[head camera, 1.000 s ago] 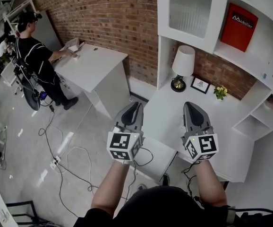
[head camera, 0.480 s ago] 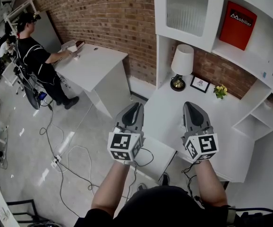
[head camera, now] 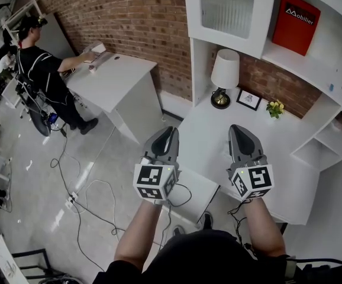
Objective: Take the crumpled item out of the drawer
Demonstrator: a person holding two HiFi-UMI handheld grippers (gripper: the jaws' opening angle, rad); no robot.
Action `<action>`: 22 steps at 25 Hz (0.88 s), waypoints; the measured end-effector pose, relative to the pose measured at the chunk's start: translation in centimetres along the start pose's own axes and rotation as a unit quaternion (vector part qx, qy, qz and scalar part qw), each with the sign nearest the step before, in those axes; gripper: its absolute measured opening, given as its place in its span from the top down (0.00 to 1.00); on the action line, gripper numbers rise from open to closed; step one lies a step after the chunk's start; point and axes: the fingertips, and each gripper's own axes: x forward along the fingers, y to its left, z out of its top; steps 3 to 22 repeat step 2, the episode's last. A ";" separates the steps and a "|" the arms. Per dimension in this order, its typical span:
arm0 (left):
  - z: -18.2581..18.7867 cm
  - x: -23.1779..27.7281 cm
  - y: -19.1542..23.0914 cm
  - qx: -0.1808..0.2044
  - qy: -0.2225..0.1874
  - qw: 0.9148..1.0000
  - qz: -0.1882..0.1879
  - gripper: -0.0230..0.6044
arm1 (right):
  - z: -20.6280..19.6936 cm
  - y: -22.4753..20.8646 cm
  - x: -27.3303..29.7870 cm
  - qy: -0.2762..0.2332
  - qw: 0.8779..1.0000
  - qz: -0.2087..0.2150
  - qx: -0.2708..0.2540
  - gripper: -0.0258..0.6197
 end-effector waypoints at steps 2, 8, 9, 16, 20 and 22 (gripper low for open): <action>-0.1 0.5 -0.3 -0.001 0.000 1.000 0.000 0.90 | -0.2 -0.5 0.0 0.000 1.000 0.000 0.000 0.96; -0.1 0.5 -0.3 -0.001 0.000 1.000 0.000 0.90 | -0.2 -0.5 0.0 0.000 1.000 0.000 0.000 0.96; -0.1 0.5 -0.3 -0.001 0.000 1.000 0.000 0.90 | -0.2 -0.5 0.0 0.000 1.000 0.000 0.000 0.96; -0.1 0.5 -0.3 -0.001 0.000 1.000 0.000 0.90 | -0.2 -0.5 0.0 0.000 1.000 0.000 0.000 0.96; -0.1 0.5 -0.3 -0.001 0.000 1.000 0.000 0.90 | -0.2 -0.5 0.0 0.000 1.000 0.000 0.000 0.96; -0.1 0.5 -0.3 -0.001 0.000 1.000 0.000 0.90 | -0.2 -0.5 0.0 0.000 1.000 0.000 0.000 0.96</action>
